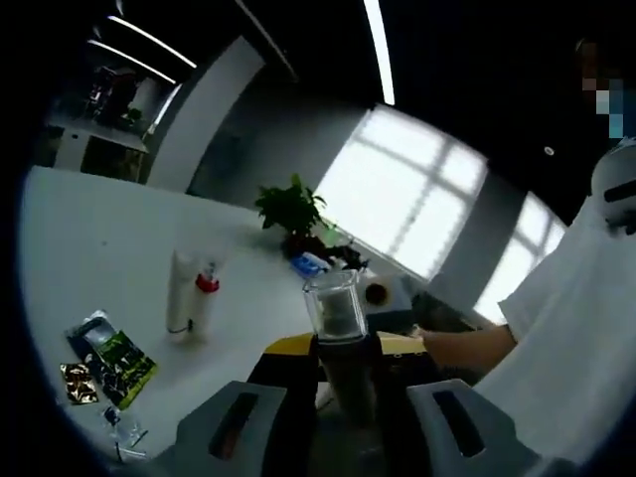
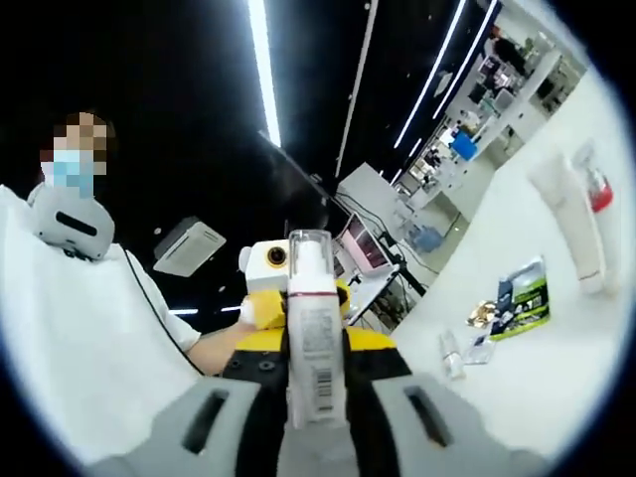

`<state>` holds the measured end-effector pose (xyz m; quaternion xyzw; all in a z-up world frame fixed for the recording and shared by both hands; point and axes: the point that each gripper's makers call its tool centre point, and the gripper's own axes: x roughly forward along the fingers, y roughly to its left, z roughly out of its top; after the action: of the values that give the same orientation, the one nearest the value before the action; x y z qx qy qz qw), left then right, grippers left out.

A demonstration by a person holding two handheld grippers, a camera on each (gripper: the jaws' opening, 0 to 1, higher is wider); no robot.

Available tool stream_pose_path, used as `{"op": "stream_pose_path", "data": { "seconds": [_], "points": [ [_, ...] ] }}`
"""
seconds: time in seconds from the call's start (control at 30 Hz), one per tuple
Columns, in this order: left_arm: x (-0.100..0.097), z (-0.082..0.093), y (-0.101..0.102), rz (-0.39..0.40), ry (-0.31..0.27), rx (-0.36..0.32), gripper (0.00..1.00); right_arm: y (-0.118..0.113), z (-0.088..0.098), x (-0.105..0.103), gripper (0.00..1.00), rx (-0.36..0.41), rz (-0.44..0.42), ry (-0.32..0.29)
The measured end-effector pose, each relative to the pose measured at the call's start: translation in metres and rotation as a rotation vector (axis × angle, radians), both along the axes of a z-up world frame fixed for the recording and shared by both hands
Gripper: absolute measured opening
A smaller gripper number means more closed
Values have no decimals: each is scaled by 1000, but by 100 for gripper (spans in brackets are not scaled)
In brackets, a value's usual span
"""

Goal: Arrange the skincare products in the storage area until every visible bottle or jar stands upright without overlapping.

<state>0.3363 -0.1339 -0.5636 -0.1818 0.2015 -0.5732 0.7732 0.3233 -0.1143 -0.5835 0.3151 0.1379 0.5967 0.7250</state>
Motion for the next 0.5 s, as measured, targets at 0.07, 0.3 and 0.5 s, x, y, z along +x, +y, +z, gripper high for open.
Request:
{"op": "stream_pose_path", "data": {
  "seconds": [0.07,0.3,0.5],
  "points": [
    [1,0,-4,-9,-13,16,16,-2,-5,6,24,-75,-47,-46],
    [8,3,-13,-44,-195,157,16,-7,-1,18,24,-281,-183,-234],
    [14,0,-20,-118,-365,265,16,-12,-5,30,23,-465,-281,-348]
  ]
}}
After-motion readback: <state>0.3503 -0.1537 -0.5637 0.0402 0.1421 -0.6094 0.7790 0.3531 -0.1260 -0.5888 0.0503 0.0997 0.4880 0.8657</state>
